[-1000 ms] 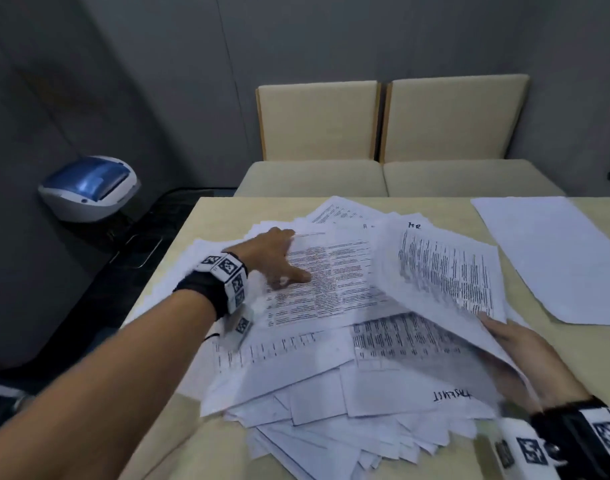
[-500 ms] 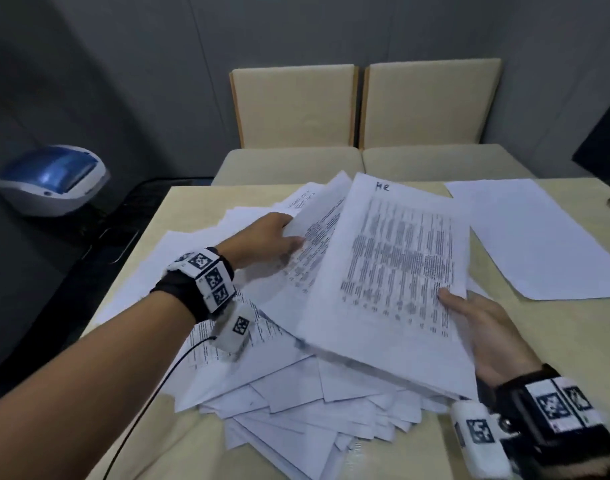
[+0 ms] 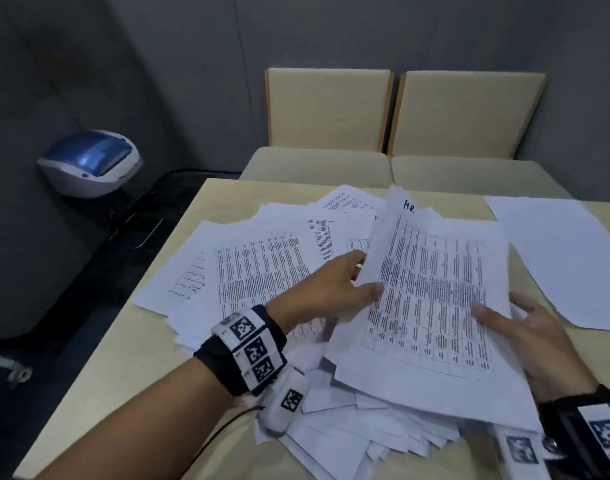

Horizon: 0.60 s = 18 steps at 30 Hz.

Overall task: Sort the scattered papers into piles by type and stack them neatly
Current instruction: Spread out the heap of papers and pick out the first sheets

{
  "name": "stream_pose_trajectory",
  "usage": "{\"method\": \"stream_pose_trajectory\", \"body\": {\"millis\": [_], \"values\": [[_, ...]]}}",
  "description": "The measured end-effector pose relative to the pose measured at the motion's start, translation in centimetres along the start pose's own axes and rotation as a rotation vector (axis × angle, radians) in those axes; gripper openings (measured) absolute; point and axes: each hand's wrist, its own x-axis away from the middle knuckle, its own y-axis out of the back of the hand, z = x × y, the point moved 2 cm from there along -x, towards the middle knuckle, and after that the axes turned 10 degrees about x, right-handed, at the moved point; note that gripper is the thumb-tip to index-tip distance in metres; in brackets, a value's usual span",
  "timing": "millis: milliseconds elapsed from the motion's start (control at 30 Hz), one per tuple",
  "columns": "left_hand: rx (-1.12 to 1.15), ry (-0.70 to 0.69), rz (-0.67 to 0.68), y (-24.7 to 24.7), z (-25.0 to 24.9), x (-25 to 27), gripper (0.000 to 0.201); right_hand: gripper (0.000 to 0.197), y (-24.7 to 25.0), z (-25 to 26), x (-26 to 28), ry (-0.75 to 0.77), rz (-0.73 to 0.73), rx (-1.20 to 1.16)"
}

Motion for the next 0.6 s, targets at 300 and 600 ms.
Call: {"method": "stream_pose_trajectory", "body": {"millis": [300,600], "values": [[-0.612,0.541,-0.129,12.0,9.2,2.2,0.111,0.004,1.5,3.2,-1.2,0.231,0.107,0.58],[-0.306,0.188,-0.123,8.8,8.5,2.1,0.1,0.047,-2.9,3.3,-2.2,0.249,0.197,0.678]]}}
